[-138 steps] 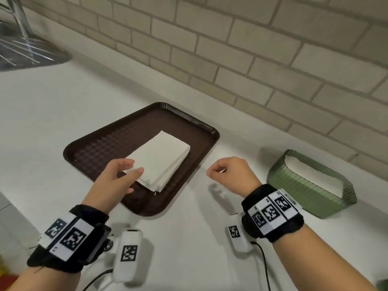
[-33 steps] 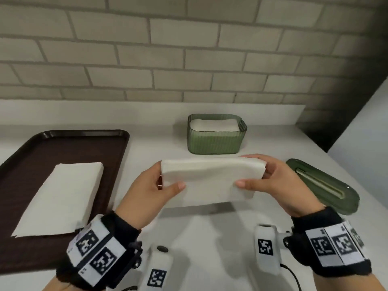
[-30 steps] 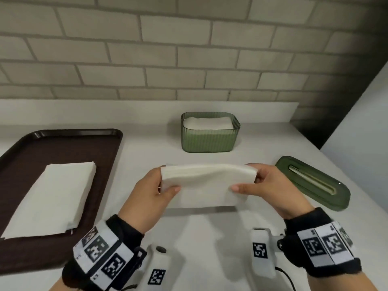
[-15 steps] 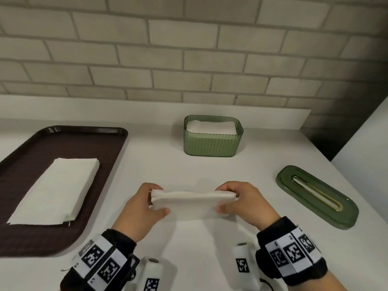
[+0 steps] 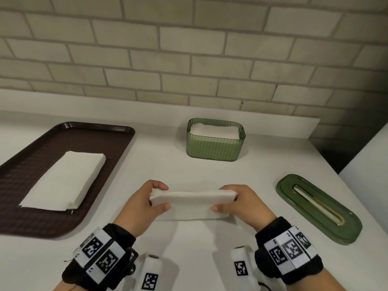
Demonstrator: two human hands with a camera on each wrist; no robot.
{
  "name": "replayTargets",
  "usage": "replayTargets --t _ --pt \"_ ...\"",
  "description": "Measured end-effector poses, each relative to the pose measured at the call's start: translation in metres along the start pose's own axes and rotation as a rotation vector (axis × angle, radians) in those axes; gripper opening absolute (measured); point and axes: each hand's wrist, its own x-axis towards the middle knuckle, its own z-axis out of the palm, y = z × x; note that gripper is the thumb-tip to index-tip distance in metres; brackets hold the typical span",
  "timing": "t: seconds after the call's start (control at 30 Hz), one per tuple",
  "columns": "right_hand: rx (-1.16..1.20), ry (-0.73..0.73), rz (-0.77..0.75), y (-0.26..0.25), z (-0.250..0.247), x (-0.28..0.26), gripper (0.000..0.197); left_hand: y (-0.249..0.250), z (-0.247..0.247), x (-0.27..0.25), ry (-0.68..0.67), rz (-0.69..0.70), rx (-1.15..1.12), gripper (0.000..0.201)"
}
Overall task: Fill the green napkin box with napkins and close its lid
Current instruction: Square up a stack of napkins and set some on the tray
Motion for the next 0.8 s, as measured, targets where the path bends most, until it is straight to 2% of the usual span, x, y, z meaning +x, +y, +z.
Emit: replayTargets --t 0.13,0.3,0.4,0.47,0.63,0.67,0.7,0.77,0.8 --pt "0.040 -0.087 0.098 0.007 -0.002 -0.002 0.032 -0.005 0.003 -0.001 -0.060 -0.069 -0.030 0.044" --pt "0.053 -0.122 0.129 0.014 -0.003 -0.005 0.024 -0.011 0.014 0.001 -0.058 -0.103 0.000 0.034" --pt "-0.052 -0.090 0.126 0.013 -0.007 -0.005 0.014 -0.009 0.014 0.001 -0.056 -0.075 0.048 0.027" --pt "-0.100 -0.100 0.102 0.009 -0.012 -0.006 0.019 -0.005 0.011 0.002 -0.087 -0.065 0.019 0.026" --pt "0.109 -0.169 0.076 -0.012 -0.024 -0.014 0.012 0.005 0.002 0.001 -0.188 -0.088 -0.160 0.020" --pt "0.173 -0.181 0.086 -0.014 -0.026 -0.015 0.015 0.006 0.001 0.001 -0.212 -0.100 -0.198 0.023" --pt "0.219 -0.187 0.089 -0.015 -0.027 -0.016 0.019 0.005 0.000 0.001 -0.246 -0.102 -0.228 0.034" --pt "0.258 -0.178 0.070 -0.017 -0.028 -0.017 0.022 0.002 -0.001 0.002 -0.287 -0.090 -0.253 0.072" --pt "0.253 -0.171 0.058 -0.017 -0.029 -0.018 0.022 0.002 -0.002 0.002 -0.289 -0.069 -0.238 0.083"
